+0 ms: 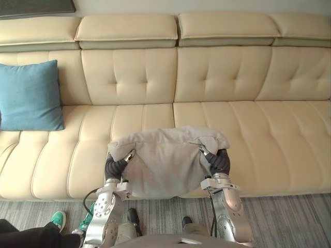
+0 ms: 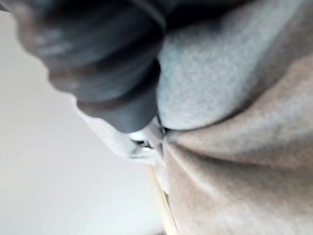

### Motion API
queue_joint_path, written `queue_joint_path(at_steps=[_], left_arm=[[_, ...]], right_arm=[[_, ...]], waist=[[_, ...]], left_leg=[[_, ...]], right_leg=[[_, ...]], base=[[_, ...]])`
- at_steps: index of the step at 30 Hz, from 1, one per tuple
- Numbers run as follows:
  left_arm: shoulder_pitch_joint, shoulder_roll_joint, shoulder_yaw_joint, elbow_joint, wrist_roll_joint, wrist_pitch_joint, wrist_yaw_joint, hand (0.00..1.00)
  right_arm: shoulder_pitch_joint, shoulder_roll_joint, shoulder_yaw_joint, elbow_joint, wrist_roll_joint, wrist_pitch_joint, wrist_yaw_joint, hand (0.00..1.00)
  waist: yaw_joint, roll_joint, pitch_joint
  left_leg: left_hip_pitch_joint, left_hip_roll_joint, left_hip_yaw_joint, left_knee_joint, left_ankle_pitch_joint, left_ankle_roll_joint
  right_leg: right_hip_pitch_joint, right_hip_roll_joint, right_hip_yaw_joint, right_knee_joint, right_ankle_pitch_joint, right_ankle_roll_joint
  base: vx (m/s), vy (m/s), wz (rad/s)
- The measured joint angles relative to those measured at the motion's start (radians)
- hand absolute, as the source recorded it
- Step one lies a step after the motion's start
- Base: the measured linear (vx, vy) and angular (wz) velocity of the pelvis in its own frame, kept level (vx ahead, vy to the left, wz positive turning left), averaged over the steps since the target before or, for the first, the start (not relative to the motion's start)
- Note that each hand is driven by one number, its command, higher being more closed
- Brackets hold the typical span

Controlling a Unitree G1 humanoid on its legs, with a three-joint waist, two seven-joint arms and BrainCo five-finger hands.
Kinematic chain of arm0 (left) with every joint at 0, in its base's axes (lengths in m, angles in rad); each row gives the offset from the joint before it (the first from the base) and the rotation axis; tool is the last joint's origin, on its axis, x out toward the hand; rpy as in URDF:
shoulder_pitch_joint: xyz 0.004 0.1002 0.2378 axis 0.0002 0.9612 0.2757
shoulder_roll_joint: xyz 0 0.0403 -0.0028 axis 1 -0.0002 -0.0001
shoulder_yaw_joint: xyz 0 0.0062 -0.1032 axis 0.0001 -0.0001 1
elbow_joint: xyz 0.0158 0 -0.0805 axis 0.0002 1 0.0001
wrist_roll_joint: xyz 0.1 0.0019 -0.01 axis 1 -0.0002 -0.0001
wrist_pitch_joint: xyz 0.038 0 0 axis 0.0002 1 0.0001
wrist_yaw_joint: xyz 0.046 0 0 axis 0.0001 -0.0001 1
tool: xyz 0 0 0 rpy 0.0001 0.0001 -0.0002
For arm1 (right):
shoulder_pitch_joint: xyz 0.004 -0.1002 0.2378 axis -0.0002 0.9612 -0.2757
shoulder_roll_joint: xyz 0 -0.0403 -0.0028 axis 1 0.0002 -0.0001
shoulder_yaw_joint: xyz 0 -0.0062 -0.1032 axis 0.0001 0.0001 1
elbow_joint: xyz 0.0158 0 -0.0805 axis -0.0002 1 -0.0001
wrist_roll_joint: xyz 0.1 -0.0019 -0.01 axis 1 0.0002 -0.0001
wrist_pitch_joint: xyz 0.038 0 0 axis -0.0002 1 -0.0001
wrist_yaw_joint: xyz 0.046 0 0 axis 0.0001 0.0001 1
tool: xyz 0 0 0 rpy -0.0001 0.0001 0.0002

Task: Pick up cushions and gather them together orderly.

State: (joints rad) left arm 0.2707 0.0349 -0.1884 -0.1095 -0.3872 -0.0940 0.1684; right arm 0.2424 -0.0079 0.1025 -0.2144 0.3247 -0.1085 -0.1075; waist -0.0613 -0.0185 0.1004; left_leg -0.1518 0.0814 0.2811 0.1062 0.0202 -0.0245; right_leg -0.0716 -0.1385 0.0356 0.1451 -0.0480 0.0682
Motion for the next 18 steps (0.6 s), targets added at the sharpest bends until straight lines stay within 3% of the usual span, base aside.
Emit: queue_joint_path(at_steps=[3,6,9,13,18], left_arm=[[-0.012,0.005,0.01,0.011,0.002,0.003,0.001,1.0],[-0.059,0.005,0.036,0.014,0.022,0.003,0.021,1.0],[-0.169,0.004,0.057,0.056,0.05,0.003,0.079,1.0],[-0.389,0.063,0.055,0.139,0.06,-0.007,0.158,1.0],[-0.663,0.128,0.02,0.288,0.078,-0.007,0.243,1.0]], right_arm=[[-0.038,0.0,0.0,0.031,-0.008,0.001,0.0,1.0],[-0.126,-0.001,0.01,0.052,-0.019,0.004,-0.004,1.0],[-0.259,-0.005,0.012,0.13,-0.022,0.004,-0.026,1.0],[-0.444,-0.04,0.019,0.164,-0.066,0.001,-0.093,1.0],[-0.675,-0.1,0.01,0.278,-0.144,-0.002,-0.199,1.0]], waist=[[0.004,-0.016,0.0],[0.015,-0.016,0.0],[0.01,-0.009,0.0],[0.008,-0.004,-0.002],[-0.003,0.014,0.017]], left_leg=[[0.02,-0.022,0.011,-0.069,0.029,-0.002],[0.045,-0.048,0.014,-0.192,0.105,-0.006],[0.056,-0.03,0.016,-0.194,0.128,-0.017],[0.006,-0.01,0.012,-0.194,0.153,-0.018],[-0.102,-0.006,-0.031,-0.189,0.204,0.0]], right_leg=[[-0.016,-0.01,0.012,-0.014,0.001,0.001],[-0.044,-0.016,0.018,-0.043,-0.023,0.016],[-0.045,0.002,0.026,-0.046,-0.011,0.022],[-0.072,0.021,0.034,-0.09,0.037,0.015],[-0.136,0.028,0.001,-0.124,0.1,0.032]], base=[[-0.13,0.025,-0.24],[-0.14,-0.013,-0.34],[-0.14,-0.056,-0.16],[-0.04,-0.034,-0.03],[-0.05,-0.015,0.22]])
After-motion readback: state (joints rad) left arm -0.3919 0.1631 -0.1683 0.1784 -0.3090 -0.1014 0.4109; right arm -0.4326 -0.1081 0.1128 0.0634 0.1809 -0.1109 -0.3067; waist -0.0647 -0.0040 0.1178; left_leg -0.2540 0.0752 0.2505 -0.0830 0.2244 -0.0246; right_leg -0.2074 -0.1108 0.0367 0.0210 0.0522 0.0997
